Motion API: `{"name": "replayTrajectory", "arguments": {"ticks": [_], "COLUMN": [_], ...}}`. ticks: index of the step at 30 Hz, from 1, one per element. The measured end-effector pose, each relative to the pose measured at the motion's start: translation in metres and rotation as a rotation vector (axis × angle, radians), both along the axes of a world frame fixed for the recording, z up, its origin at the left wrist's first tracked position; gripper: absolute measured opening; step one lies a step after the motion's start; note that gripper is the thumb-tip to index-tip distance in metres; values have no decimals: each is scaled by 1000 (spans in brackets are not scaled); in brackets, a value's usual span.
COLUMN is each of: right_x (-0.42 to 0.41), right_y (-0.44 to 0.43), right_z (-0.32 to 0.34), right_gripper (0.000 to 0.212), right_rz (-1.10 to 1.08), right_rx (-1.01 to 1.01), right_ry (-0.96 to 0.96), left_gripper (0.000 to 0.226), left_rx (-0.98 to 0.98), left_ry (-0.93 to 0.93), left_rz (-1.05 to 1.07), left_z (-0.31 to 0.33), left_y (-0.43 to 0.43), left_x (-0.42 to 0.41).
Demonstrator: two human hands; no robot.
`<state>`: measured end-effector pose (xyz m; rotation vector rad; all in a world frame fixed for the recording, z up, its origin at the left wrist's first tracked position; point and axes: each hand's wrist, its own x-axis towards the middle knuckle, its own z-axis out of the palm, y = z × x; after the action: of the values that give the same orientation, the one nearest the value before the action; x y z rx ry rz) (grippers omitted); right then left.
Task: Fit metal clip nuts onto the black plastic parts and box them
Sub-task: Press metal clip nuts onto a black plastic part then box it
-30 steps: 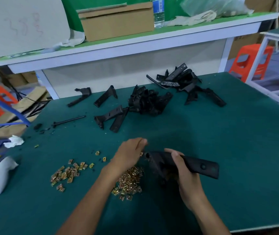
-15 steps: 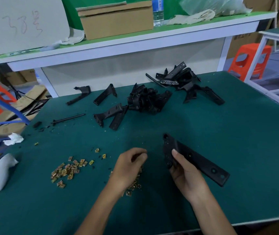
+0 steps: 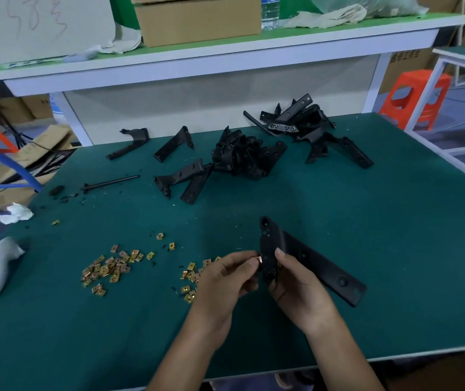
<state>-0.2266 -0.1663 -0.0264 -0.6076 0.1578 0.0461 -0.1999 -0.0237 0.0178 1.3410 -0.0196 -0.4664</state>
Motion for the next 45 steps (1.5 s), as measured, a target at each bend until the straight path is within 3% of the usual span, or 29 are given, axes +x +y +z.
{"name": "replayTrajectory", "arguments": {"ticks": [6,9,18,24,30,35,37,39,43,45], "right_x": [2,3,2,0,-3,-4,-4,-2,3,3], "right_y": [0,1,3,7,8,7,8,10,8,6], "right_z": [0,-2,4,6,8,5,3,4,6,6], "right_gripper": [40,42,48,48,31,32,27,19,14,14], "right_rz": [37,34,45,36,33,55,40,31,-26,-58], "right_rx": [-43,-48,-64,-186,-281,-327,-330,-276,-132,-110], "right_ry": [-3,8,21,75,62,69,67,98,179,194], "left_gripper": [14,14,20,17,13,9,16,18,27,32], "left_rx": [-82,-26,-97,-177,-86,-70,34,233,968,1217], "left_ry": [48,19,56,139,92,137,86,-90,-663,-715], "left_rz": [16,7,15,46,21,-52,-77,-84,39,-57], "left_z": [2,2,6,5,5,2,-3,-8,-19,-26], "left_y": [1,1,-5,-2,2,8,10,15,35,42], "left_x": [0,1,-3,-3,-2,-1,2,9,38,50]}}
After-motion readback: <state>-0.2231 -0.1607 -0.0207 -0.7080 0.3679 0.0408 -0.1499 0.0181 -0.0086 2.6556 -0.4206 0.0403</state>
